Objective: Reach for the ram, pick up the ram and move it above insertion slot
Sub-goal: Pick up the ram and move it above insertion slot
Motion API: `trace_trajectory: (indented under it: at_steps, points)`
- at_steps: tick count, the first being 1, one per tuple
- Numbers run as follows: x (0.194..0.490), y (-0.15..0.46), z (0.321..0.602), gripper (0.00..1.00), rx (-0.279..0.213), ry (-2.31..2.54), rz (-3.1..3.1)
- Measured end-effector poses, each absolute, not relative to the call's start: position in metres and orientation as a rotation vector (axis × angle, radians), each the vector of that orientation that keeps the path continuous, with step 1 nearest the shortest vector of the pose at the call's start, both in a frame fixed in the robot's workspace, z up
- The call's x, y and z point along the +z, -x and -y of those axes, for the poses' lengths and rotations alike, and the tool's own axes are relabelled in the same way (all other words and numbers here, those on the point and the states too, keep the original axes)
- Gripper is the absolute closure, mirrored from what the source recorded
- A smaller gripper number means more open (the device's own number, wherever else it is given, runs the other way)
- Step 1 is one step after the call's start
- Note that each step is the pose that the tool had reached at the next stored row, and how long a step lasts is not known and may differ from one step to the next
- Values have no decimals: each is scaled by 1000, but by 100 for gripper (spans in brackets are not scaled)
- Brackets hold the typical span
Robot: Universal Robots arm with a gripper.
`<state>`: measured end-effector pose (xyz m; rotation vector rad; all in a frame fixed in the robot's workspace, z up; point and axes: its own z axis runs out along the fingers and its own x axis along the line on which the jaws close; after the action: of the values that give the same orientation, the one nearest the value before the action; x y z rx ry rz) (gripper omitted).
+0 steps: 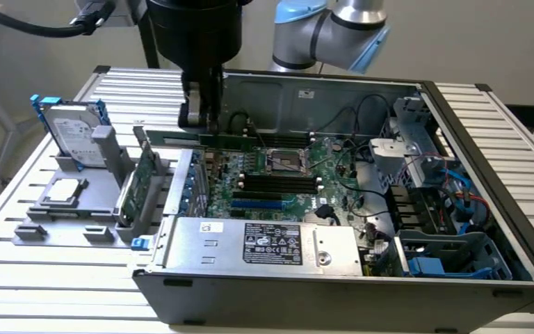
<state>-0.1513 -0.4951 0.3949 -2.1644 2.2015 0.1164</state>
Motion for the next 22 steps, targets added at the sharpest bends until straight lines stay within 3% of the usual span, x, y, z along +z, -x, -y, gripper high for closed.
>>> trace_trajectory:
  at_steps: [22]
  points:
    - [382, 75, 463, 87, 102, 2159, -2194]
